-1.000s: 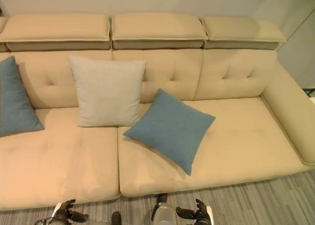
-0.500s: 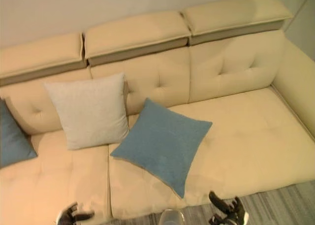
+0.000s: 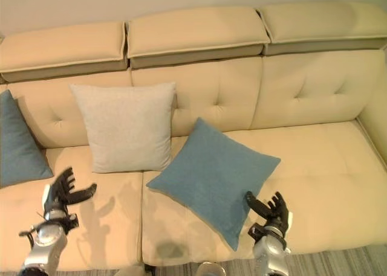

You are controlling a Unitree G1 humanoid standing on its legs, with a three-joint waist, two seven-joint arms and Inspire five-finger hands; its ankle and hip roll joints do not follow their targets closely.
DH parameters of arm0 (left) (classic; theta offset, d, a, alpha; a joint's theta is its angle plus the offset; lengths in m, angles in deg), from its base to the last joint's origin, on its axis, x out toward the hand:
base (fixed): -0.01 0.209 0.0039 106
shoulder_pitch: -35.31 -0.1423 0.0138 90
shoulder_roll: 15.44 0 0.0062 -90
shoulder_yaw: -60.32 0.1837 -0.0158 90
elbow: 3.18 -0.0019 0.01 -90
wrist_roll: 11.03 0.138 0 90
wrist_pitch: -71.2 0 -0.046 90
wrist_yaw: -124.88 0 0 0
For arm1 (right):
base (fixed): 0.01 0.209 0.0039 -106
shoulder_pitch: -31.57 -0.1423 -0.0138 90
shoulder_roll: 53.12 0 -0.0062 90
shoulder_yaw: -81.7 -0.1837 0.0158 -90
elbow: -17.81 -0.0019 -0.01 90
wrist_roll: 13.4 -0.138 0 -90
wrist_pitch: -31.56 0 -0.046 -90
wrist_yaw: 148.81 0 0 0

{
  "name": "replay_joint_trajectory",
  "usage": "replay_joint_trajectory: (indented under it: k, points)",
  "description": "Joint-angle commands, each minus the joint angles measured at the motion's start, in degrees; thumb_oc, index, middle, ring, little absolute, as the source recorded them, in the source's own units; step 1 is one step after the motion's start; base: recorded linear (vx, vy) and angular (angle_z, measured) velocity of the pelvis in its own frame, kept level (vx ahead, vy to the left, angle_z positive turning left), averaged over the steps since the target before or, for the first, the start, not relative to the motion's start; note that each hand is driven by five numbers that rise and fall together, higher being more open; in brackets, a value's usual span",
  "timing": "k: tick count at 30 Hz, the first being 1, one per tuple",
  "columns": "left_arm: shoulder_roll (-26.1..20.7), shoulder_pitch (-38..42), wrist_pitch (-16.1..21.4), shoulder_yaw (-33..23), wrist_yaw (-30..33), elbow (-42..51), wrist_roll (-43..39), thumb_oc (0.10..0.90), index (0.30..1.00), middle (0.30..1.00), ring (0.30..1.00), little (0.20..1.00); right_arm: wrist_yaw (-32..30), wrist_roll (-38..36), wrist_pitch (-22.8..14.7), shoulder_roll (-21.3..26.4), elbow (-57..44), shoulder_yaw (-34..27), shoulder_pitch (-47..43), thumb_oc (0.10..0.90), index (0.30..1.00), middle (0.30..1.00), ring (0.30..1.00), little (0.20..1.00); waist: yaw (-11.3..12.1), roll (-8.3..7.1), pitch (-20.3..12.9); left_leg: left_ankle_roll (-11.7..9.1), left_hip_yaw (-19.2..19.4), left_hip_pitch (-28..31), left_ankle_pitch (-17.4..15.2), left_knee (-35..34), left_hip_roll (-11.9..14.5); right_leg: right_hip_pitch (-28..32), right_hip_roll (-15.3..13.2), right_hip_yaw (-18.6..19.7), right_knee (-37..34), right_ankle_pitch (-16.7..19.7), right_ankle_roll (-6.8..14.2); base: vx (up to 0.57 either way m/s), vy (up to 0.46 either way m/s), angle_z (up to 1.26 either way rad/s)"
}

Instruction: Pick up all the scattered cushions and arrange them neatly on the sofa.

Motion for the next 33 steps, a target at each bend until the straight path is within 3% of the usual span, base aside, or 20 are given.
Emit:
replay_joint_trajectory:
  k: [1,7,11,15,19,26,33]
  points:
    - [-3.29,7.87,3.98,0.09,1.81,-0.12,5.47,0.800,0.900,0.900,0.900,0.900,3.70,-5.43,-2.95,2.20,-1.55,-1.09,-0.55,0.800,0.900,0.900,0.900,0.900,0.25,-1.27,-5.87,-0.99,-1.26,-4.21,-1.18,0.54,-0.34,1.63,-1.60,1.21,7.61,-9.53,3.50,0.06,0.025,-0.12]
    - [-0.87,14.58,2.67,3.79,3.09,-1.58,4.72,0.800,0.900,0.900,0.900,0.900,-0.39,5.29,1.01,2.04,-4.91,3.18,0.20,0.800,0.900,0.900,0.900,0.900,-0.96,-1.59,-5.47,-0.79,-0.51,-4.05,-1.59,0.25,-0.53,1.67,-1.82,1.68,5.99,-8.59,3.94,0.04,0.025,-0.07]
    - [0.40,19.81,2.50,5.98,3.74,-3.37,2.60,0.800,0.900,0.900,0.900,0.900,-3.46,8.04,0.92,1.30,-6.68,4.94,-3.16,0.800,0.900,0.900,0.900,0.900,-1.70,-1.17,-4.12,-0.77,-0.29,-5.18,-1.32,0.24,-0.47,0.29,-1.59,2.27,5.56,-7.97,3.99,-0.06,0.018,-0.07]
    - [2.01,28.36,1.87,10.26,5.67,-7.22,2.80,0.800,0.900,0.900,0.900,0.900,-10.75,12.93,-1.82,0.58,-16.28,3.62,-8.72,0.800,0.900,0.900,0.900,0.900,-3.70,0.06,-0.72,-0.65,-0.32,-9.69,-0.22,0.91,-0.22,-4.85,-1.21,3.98,5.70,-6.74,3.61,-0.17,0.040,-0.04]
    - [2.66,31.60,1.48,11.19,5.22,-8.53,0.12,0.800,0.900,0.900,0.900,0.900,-14.55,19.03,0.05,1.74,-19.21,4.27,-11.36,0.800,0.900,0.900,0.900,0.900,-4.47,0.70,0.86,-0.65,0.13,-13.02,0.19,2.45,0.14,-8.34,-0.99,4.95,6.14,-5.95,3.35,-0.10,0.022,-0.10]
    - [3.87,36.55,0.78,13.41,4.43,-13.02,-0.49,0.800,0.900,0.900,0.900,0.900,-17.12,22.86,0.21,3.97,-17.65,4.12,-15.43,0.800,0.900,0.900,0.900,0.900,-5.00,1.56,2.36,-0.80,0.39,-16.14,0.78,3.35,0.08,-11.45,-1.07,5.42,6.95,-5.65,3.16,-0.02,0.000,-0.07]
    - [4.81,41.24,1.16,14.96,3.97,-15.30,-5.32,0.800,0.900,0.900,0.900,0.900,-18.14,19.65,0.56,5.04,-13.22,4.76,-19.66,0.800,0.900,0.900,0.900,0.900,-5.61,2.81,3.43,-1.19,0.64,-17.70,1.40,3.07,0.07,-13.41,-1.08,5.78,6.89,-5.37,3.14,0.01,-0.001,0.00]
